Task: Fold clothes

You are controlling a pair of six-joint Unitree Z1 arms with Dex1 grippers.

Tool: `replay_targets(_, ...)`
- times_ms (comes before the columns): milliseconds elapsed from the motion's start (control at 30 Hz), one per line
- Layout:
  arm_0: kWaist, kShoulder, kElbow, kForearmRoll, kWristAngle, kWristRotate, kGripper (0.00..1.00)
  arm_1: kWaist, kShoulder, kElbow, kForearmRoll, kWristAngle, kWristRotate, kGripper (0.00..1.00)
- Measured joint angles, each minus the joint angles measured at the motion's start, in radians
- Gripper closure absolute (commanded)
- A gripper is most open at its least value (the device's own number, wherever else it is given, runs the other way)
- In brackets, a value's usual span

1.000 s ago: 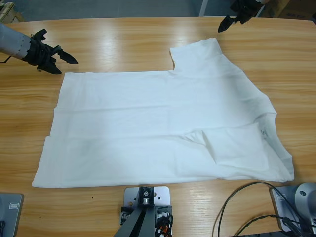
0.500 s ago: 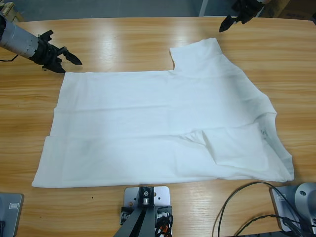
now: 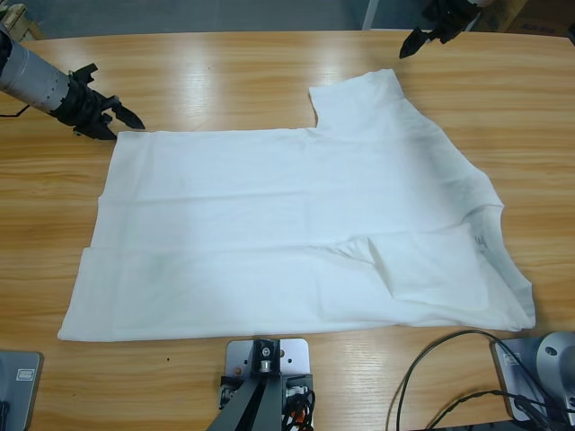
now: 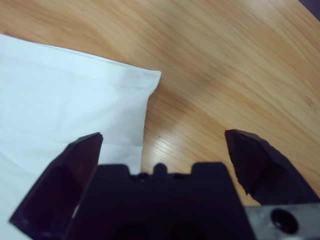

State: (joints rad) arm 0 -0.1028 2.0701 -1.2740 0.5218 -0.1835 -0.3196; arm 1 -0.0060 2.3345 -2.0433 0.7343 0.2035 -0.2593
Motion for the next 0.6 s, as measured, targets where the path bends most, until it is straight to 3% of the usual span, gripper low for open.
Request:
replay_targets(333,-0.016,0.000,-0.003,0.005,0.014,0.007,0.434,0.000,0.000,0.000,0.000,0.000,0.000,0.013)
replay_targets(400,-0.017,0.000,-0.003,0.005,0.014,0.007,0.540,0.000,0.000,0.000,0.000,0.000,0.000,0.013)
replay_targets(533,-0.024,0.000,-0.006,0.006,0.014,0.007,0.985,0.000,0.000,0.000,0.000,0.000,0.000,0.013)
replay_targets(600,-0.039,0.002,-0.006,0.006,0.014,0.007,1.000,0.000,0.000,0.000,0.000,0.000,0.000,0.013)
